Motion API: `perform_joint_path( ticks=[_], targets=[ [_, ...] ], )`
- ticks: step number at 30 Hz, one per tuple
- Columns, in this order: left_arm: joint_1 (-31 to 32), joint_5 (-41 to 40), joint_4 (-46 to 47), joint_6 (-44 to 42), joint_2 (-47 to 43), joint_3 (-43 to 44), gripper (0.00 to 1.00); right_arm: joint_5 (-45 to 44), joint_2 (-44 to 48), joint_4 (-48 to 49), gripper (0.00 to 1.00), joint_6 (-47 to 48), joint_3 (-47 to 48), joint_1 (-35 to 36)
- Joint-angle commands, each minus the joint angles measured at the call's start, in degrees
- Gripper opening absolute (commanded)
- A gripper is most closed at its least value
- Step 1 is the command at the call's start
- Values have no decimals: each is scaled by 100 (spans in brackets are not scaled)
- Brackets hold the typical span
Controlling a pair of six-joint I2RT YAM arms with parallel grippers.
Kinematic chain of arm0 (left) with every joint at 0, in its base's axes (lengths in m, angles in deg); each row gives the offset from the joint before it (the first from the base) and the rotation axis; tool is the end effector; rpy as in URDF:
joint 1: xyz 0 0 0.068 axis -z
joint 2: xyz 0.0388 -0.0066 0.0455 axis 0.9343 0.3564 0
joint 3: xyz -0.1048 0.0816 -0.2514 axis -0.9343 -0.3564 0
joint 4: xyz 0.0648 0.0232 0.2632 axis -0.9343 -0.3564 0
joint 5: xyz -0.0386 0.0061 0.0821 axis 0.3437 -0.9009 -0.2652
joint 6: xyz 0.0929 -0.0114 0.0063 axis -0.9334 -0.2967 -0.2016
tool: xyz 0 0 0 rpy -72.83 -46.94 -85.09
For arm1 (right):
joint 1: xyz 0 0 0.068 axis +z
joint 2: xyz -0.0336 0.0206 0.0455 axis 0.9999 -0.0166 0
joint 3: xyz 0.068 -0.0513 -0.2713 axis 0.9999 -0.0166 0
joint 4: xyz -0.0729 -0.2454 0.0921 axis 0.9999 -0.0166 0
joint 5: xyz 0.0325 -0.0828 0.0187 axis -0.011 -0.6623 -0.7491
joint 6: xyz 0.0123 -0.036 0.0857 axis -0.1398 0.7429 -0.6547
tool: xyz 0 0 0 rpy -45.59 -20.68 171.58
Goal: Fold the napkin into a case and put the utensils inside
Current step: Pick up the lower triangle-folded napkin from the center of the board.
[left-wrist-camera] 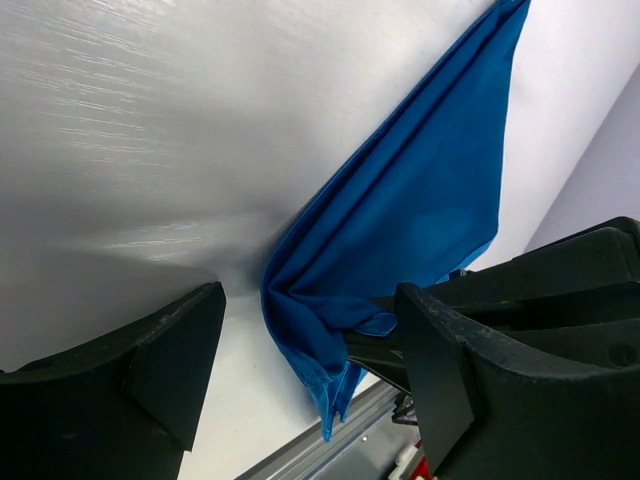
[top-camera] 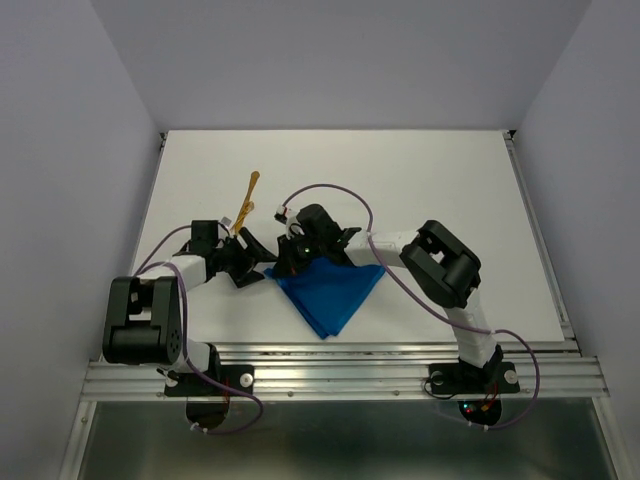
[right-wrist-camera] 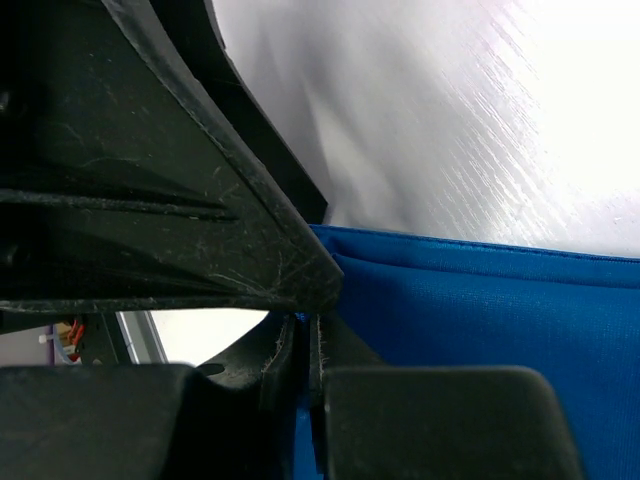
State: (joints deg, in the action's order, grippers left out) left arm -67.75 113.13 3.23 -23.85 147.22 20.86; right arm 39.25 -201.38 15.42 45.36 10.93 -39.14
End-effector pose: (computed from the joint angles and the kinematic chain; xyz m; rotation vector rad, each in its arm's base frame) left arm 0.2841 -0.0556 0.1220 -0.5392 2.4298 -1.0643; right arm 0.2953 0.4174 0.1251 -0.8515 2.2715 1.2539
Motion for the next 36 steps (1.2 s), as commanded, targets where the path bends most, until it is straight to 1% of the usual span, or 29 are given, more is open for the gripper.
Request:
perform_joint_path(
  ticks=[1,3,7,10,11,14,15,16,17,18,19,20,21,22,23,25,26,27,28,29,30,32,33,35,36],
  targets=[
    [-5,136,219,60,178,-182,81,193,119,339,1,-7,38,-25],
    [-5,136,246,86,205,-173,79,211,119,339,1,1,29,-25],
    [4,119,289,139,284,-156,77,254,128,339,1,45,20,-25],
    [4,136,342,174,380,-129,73,272,119,348,1,54,20,-25],
    [4,136,351,183,407,-121,69,272,119,339,1,63,20,-25],
    [30,136,413,235,468,-129,61,263,128,339,1,72,29,-25],
    [48,136,439,253,494,-138,52,246,128,330,2,72,29,-25],
    [57,136,456,270,512,-138,47,228,136,330,4,72,29,-25],
    [57,136,465,288,530,-147,36,211,145,322,10,63,29,-25],
    [57,145,474,306,530,-147,29,202,145,322,11,72,29,-25],
    [48,145,500,332,539,-164,23,184,163,322,16,63,29,-25],
    [57,145,518,376,547,-182,10,149,180,304,18,63,12,-25],
    [57,145,527,393,547,-191,2,123,198,295,22,63,3,-25],
    [57,136,527,411,539,-191,0,88,233,269,38,63,-6,-25],
    [57,136,527,463,530,-208,0,44,268,234,54,63,-41,-25],
    [57,110,527,516,469,-226,0,-18,443,199,67,80,-102,-25],
    [57,101,527,543,460,-243,0,-44,531,172,71,89,-146,-25],
    [57,84,518,604,416,-261,0,-166,706,94,78,141,-234,-25],
    [57,83,518,639,407,-261,0,-228,708,58,78,142,-287,-25],
    [57,83,509,657,398,-261,0,-298,908,14,83,194,-340,-25],
    [57,83,501,701,381,-270,0,-534,1006,-108,84,273,-453,-25],
    [57,66,474,736,363,-261,0,-816,1313,-267,86,370,-550,-25],
    [57,66,457,754,345,-252,0,-1253,1419,-346,86,414,-621,97],
    [57,57,413,780,337,-235,0,-1720,1621,-399,86,642,-823,273],
    [57,48,395,798,302,-217,0,-2280,1761,-504,86,756,-858,404]
  ],
)
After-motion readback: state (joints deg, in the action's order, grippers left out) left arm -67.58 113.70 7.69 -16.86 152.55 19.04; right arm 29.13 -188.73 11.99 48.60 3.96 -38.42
